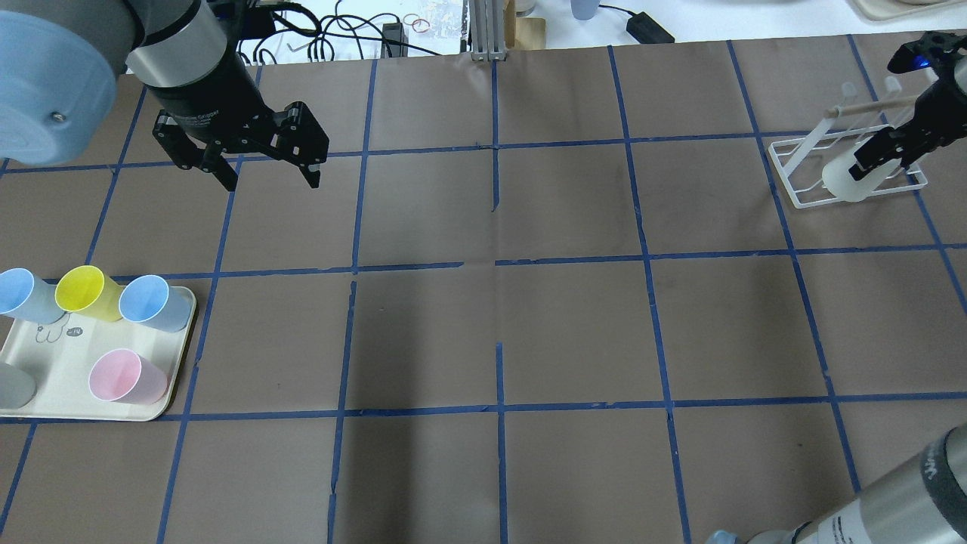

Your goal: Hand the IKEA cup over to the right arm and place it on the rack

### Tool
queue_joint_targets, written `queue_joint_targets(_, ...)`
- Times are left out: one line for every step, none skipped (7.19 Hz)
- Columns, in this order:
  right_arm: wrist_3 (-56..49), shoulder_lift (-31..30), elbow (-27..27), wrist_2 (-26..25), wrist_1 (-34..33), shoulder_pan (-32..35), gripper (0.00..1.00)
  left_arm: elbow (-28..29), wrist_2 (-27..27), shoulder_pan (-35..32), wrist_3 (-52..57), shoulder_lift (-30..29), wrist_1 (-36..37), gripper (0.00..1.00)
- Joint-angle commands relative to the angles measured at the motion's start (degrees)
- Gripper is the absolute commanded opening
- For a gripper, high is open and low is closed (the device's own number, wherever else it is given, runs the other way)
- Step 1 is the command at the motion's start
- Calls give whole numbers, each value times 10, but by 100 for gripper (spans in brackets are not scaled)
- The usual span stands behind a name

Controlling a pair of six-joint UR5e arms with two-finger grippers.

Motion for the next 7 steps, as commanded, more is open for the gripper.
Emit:
queue_joint_targets(10,-7,-1,-3,3,2,100,0,0,0,0,1,1,100)
queue_joint_targets(19,-20,-1,-2,8,3,100,0,0,0,0,1,1,100)
queue_joint_targets(29,-45,-1,-2,29,4,100,0,0,0,0,1,1,100)
queue_joint_targets(76,-86,0,-1,81,6,100,-1,0,0,0,1,1,100)
queue_joint_targets(131,-135,2,0,153,20,100,-1,0,0,0,1,1,100)
queue_joint_targets(152,-175,6,1,181,47,100,-1,0,0,0,1,1,100)
queue_joint_targets(155,-201,8,9,209,73,100,-1,0,0,0,1,1,100)
